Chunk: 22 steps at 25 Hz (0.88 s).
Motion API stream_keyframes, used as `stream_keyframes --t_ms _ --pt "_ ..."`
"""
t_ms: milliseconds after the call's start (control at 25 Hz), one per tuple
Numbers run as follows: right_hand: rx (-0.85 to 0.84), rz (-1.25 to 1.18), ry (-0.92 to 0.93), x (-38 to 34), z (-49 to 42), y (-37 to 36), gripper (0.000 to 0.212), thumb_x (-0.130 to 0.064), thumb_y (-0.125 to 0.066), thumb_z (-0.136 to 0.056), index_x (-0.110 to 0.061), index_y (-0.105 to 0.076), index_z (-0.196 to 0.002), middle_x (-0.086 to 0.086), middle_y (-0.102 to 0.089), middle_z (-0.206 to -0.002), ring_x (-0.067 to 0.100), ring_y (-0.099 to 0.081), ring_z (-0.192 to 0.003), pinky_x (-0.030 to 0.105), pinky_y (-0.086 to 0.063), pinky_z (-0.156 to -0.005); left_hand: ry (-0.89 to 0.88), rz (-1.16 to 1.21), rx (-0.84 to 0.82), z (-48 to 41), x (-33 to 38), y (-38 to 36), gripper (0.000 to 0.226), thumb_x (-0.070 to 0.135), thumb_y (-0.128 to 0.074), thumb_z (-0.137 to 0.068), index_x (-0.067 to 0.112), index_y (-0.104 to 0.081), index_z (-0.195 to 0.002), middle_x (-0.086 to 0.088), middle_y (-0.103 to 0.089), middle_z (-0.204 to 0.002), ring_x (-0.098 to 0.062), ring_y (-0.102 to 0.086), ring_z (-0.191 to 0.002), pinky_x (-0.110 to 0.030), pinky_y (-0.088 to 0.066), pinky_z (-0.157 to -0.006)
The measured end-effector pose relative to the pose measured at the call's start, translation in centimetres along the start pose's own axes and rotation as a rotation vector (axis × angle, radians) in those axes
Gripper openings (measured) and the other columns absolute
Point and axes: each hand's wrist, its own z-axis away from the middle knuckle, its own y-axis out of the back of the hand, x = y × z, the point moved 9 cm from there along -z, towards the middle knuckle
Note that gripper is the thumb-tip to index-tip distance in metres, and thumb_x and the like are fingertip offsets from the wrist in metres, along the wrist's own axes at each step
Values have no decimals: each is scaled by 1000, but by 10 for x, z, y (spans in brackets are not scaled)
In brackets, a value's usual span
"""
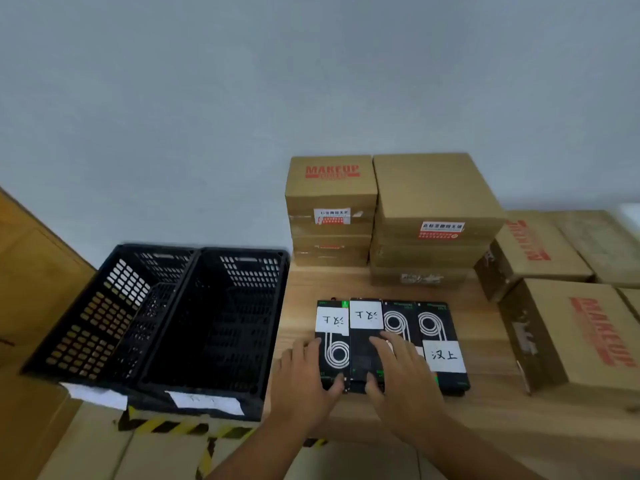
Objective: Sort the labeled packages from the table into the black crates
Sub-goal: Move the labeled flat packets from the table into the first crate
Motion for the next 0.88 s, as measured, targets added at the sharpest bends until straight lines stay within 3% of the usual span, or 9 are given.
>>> stream_keyframes --t_ms 160,400,720,880 --pt "-31 -33 -41 18 -9 -26 59 -29 -64 -92 -17 -48 -147 2 -46 -150 20 -46 -137 36 -41 -112 -89 -26 12 -7 5 -33 86 72 -45 -82 29 -28 -154 1 -39 -150 -21 -45 -133 -37 -39 -111" --pt "-53 -52 -29 26 -9 -44 59 -30 -56 -97 -21 -38 -152 -5 -37 -154 12 -37 -140 30 -34 -118 -68 -22 -12 -13 -4 -59 91 75 -48 -82 33 -20 -158 -2 -29 -159 -22 -42 -139 -38 -39 -113" --pt "-50 -93 -5 24 -10 -55 55 -26 -57 -97 -19 -42 -149 -4 -40 -151 12 -39 -138 30 -36 -117 -80 114 38 -12 -8 -64 83 75 -51 -77 22 -49 -141 -3 -41 -152 -22 -48 -133 -40 -46 -106" --pt "-68 -75 32 20 -2 -65 54 -24 -59 -96 -17 -45 -147 -3 -43 -149 13 -43 -136 30 -39 -114 -79 169 108 -11 -6 -63 76 64 -66 -78 15 -54 -134 -8 -48 -148 -24 -53 -130 -40 -50 -103"
